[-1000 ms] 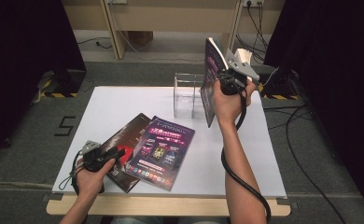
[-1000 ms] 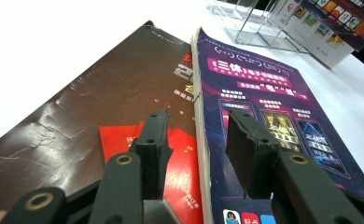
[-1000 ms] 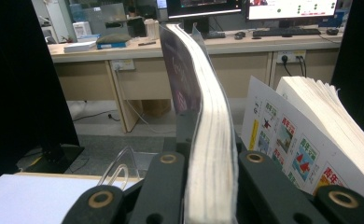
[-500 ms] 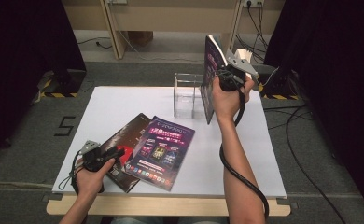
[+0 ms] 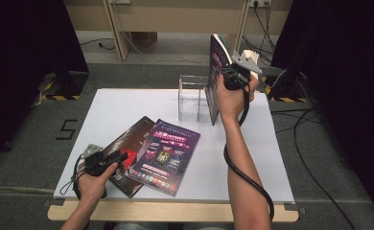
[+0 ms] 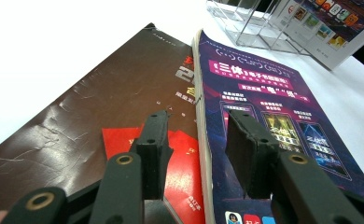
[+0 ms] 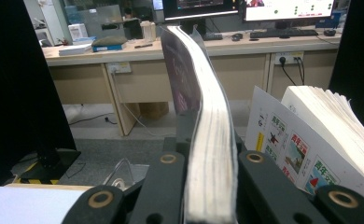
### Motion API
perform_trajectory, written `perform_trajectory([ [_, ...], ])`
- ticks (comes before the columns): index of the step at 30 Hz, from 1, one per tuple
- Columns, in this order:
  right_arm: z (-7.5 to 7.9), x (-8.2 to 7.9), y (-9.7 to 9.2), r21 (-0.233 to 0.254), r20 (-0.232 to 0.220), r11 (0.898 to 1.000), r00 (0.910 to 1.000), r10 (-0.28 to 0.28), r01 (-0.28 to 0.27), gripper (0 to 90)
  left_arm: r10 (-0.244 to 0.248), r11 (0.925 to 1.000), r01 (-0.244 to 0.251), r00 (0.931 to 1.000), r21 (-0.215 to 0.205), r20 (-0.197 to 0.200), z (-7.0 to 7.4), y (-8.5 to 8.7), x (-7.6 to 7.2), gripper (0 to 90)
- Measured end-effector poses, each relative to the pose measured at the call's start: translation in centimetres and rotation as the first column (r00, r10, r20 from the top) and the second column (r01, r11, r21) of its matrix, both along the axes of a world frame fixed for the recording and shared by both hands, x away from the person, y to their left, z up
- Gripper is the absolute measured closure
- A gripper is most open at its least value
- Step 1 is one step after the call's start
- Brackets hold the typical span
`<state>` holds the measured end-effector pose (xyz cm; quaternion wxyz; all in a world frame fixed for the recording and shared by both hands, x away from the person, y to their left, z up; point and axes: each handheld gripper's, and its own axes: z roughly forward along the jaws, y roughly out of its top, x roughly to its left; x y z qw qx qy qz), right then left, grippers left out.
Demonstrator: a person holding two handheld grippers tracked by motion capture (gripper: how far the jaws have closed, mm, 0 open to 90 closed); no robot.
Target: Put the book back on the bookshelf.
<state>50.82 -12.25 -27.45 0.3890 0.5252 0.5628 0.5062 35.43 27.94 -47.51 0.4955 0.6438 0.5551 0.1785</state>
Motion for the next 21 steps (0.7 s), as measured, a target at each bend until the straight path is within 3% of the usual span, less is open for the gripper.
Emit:
perform_trajectory([
  [21,-0.4,1.4,0.6,0.003,-0.007,1.000,0.9999,-0.011,0.011,84.5,0.002,1.0000,-0.002,1.0000,-0.005,-0.001,-0.1,0.1,0.0,58.7],
])
